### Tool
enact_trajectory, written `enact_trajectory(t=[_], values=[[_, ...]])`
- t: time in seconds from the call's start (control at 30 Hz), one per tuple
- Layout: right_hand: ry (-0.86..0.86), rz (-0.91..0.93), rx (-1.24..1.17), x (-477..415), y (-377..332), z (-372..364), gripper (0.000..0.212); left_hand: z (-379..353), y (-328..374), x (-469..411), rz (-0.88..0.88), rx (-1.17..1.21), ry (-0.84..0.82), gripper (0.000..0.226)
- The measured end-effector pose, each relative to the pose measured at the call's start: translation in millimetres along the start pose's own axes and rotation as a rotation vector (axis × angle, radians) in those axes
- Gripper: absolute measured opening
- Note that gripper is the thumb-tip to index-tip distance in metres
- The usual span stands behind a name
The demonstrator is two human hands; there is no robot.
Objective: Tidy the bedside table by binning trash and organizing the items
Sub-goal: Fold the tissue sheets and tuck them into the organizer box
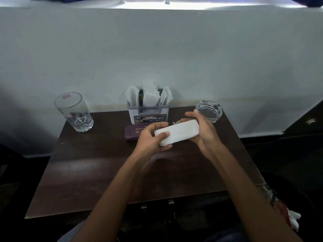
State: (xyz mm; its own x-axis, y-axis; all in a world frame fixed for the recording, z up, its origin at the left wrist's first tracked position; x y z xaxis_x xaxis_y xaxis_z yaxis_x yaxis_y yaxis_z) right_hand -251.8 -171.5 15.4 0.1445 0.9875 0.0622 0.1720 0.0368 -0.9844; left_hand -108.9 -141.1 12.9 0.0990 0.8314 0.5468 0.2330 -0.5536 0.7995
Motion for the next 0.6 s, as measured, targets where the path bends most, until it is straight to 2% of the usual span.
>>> enact_trajectory(t=[0.1,0.23,0.37,0.47,0.6], values=[[-0.055,-0.037,-0.026,0.3,1.8,-0.6,0.026,0.2,-1.0,-0.5,-0.008,-0.002,-0.001,0.024],[-0.117,-0.015,0.049,-1.1,-2.4,7.9,0.011,5.1,-1.4,-4.9,-0.048,-0.033,0.048,0.025],[-0.169,0.005,0.193,-0.9,-5.5,17.4,0.036,10.1,-2.0,-9.4,-0.099,-0.07,0.116,0.029],[-0.134,0.062,0.287,-1.0,-4.6,17.8,0.031,13.4,-1.3,-12.1,-0.143,-0.114,0.173,0.027],[-0.056,0.117,0.296,1.1,-1.4,11.6,0.026,22.4,0.0,-12.8,-0.154,-0.1,0.227,0.021]])
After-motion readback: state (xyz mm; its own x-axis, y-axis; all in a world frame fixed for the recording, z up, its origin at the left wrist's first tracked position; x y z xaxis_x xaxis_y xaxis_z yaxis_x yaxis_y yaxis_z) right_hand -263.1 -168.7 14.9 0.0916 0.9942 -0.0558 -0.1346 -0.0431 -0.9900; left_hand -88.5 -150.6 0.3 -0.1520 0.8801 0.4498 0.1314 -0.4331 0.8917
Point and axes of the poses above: each hand's wrist, its own x-axis away from the middle knuckle, its own z-axis out of the back of the hand, y = z × x, the point moved 1 cm from there along -x, towards the middle knuckle, and after that the axes turned 14 degrees about z, right-handed, at the moved point
